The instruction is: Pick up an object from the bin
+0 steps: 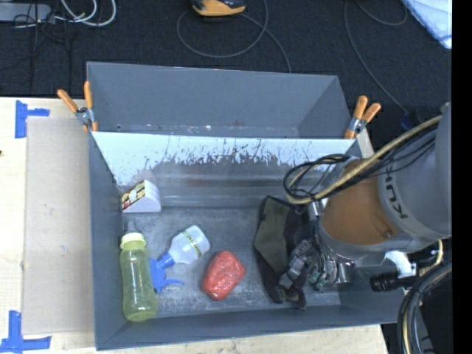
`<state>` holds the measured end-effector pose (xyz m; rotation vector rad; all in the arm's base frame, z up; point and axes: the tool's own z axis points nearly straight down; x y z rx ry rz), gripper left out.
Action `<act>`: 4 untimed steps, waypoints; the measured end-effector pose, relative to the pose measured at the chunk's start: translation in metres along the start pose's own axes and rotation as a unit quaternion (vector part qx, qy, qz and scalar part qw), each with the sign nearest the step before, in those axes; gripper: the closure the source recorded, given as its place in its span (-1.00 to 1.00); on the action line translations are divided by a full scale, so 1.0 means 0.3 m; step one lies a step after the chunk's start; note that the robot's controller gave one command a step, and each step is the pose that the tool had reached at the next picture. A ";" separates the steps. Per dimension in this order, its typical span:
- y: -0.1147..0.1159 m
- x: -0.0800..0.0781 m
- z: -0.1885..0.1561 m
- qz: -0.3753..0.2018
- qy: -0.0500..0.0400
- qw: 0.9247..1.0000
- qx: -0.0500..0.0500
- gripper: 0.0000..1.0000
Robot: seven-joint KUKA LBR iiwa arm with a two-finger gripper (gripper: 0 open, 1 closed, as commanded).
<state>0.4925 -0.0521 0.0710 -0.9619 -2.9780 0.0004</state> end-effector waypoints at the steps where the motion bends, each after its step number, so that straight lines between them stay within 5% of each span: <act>1: 0.000 0.000 0.000 -0.001 0.000 1.000 0.000 1.00; 4: 0.000 0.000 0.000 -0.003 0.000 1.000 0.000 1.00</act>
Offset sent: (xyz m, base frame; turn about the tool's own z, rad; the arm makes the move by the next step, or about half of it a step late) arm 0.0000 0.0000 0.0000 0.0000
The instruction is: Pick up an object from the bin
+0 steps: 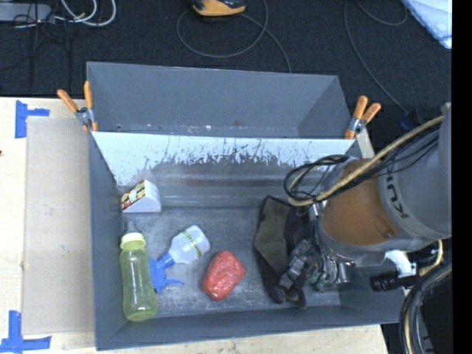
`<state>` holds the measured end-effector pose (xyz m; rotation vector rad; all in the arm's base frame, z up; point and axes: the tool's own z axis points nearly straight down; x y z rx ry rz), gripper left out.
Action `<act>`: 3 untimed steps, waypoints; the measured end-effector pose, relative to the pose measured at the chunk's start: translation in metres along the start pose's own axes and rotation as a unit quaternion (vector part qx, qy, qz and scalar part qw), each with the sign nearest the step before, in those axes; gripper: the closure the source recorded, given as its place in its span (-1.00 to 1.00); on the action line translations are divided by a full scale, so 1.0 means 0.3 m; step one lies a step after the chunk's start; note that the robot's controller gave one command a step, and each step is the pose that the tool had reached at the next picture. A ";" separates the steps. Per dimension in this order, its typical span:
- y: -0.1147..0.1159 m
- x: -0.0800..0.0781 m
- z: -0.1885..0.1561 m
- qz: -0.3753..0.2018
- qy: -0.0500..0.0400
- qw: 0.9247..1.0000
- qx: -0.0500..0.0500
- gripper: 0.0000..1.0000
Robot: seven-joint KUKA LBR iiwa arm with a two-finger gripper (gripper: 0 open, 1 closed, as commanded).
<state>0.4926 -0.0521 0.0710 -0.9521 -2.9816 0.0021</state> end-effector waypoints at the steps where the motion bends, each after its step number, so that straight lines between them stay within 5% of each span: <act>1: 0.000 0.000 0.000 -0.001 0.000 1.000 0.000 1.00; 3: 0.000 0.000 0.000 -0.001 0.000 1.000 0.000 1.00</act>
Offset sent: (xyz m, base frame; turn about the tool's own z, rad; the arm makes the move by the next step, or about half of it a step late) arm 0.0000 0.0000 0.0000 0.0000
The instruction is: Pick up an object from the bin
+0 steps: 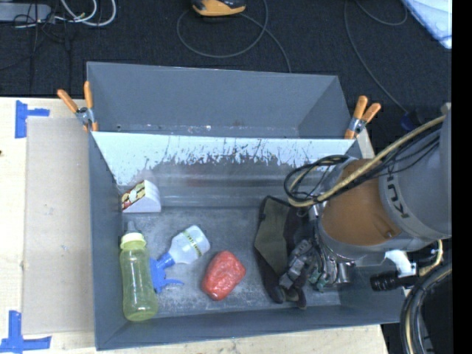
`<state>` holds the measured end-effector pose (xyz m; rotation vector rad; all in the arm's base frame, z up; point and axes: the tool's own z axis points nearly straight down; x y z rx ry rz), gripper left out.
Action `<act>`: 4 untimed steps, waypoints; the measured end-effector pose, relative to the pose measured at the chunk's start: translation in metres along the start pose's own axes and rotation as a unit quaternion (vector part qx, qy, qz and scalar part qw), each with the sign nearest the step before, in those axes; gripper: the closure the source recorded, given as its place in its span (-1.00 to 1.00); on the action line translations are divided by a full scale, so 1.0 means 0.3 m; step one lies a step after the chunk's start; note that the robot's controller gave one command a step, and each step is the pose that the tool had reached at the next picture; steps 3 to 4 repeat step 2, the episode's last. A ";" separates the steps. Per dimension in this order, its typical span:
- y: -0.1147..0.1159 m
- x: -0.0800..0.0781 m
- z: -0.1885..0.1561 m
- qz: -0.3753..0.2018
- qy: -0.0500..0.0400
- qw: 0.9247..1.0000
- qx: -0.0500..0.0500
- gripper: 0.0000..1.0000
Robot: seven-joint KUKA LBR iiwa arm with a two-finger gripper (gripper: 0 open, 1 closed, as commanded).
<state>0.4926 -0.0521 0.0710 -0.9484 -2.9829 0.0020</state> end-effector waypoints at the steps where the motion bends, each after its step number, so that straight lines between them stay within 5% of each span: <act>1: 0.000 0.000 0.000 0.000 0.000 1.000 0.000 1.00; 4: -0.003 -0.005 0.000 -0.001 0.001 1.000 0.000 1.00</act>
Offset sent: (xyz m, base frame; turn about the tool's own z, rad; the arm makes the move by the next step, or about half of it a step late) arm 0.0166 -0.0482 -0.0010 -0.0730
